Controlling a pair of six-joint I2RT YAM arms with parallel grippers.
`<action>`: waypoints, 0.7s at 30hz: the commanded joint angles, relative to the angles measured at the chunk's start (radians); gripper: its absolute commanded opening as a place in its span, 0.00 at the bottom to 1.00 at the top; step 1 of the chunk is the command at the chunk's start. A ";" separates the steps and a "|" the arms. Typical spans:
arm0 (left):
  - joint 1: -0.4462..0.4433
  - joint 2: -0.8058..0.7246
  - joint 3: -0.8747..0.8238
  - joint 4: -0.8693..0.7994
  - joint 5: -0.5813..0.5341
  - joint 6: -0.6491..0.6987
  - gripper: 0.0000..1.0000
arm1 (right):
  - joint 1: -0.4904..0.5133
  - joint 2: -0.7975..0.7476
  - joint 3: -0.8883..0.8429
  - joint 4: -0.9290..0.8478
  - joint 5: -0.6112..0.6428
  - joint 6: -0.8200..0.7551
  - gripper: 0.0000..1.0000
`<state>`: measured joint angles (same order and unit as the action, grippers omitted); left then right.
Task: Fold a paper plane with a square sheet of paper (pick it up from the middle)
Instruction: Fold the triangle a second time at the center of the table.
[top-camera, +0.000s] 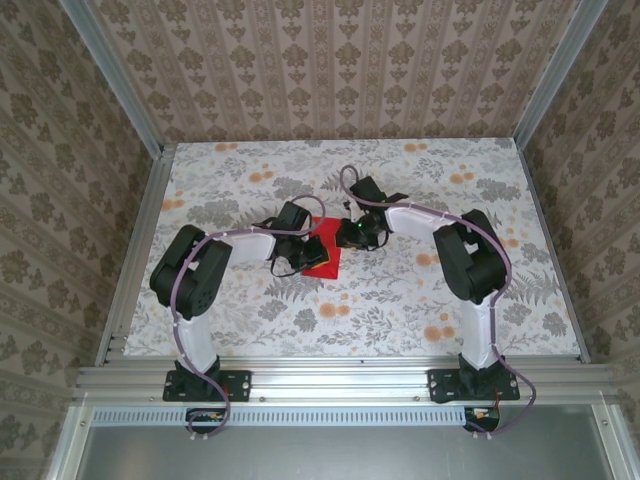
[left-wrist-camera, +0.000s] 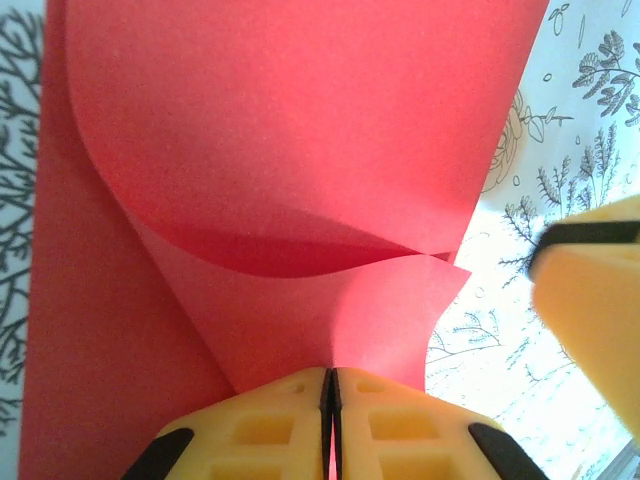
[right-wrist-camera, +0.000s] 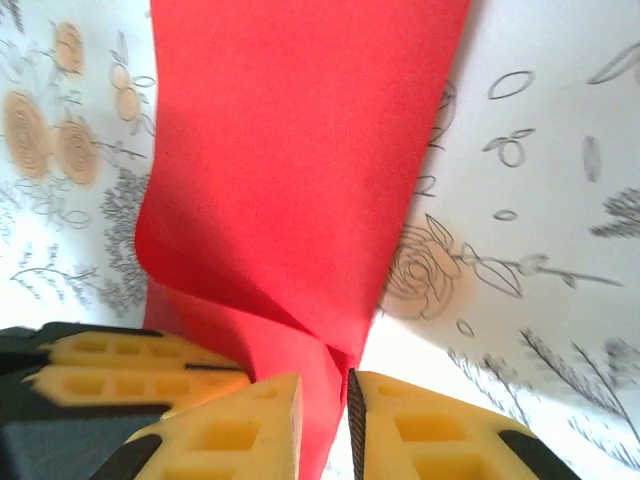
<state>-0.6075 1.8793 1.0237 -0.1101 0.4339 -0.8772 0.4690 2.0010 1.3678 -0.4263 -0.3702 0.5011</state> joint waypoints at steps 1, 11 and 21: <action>-0.009 0.035 0.009 -0.086 -0.040 0.016 0.12 | 0.001 -0.077 -0.048 -0.006 0.007 0.025 0.19; -0.015 0.034 0.014 -0.115 -0.077 0.007 0.10 | 0.065 -0.112 -0.134 0.022 -0.084 0.053 0.08; -0.017 0.034 0.006 -0.106 -0.083 -0.002 0.09 | 0.098 -0.084 -0.171 0.088 -0.166 0.086 0.07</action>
<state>-0.6159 1.8793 1.0374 -0.1364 0.4023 -0.8780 0.5625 1.9175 1.2064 -0.3626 -0.4942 0.5625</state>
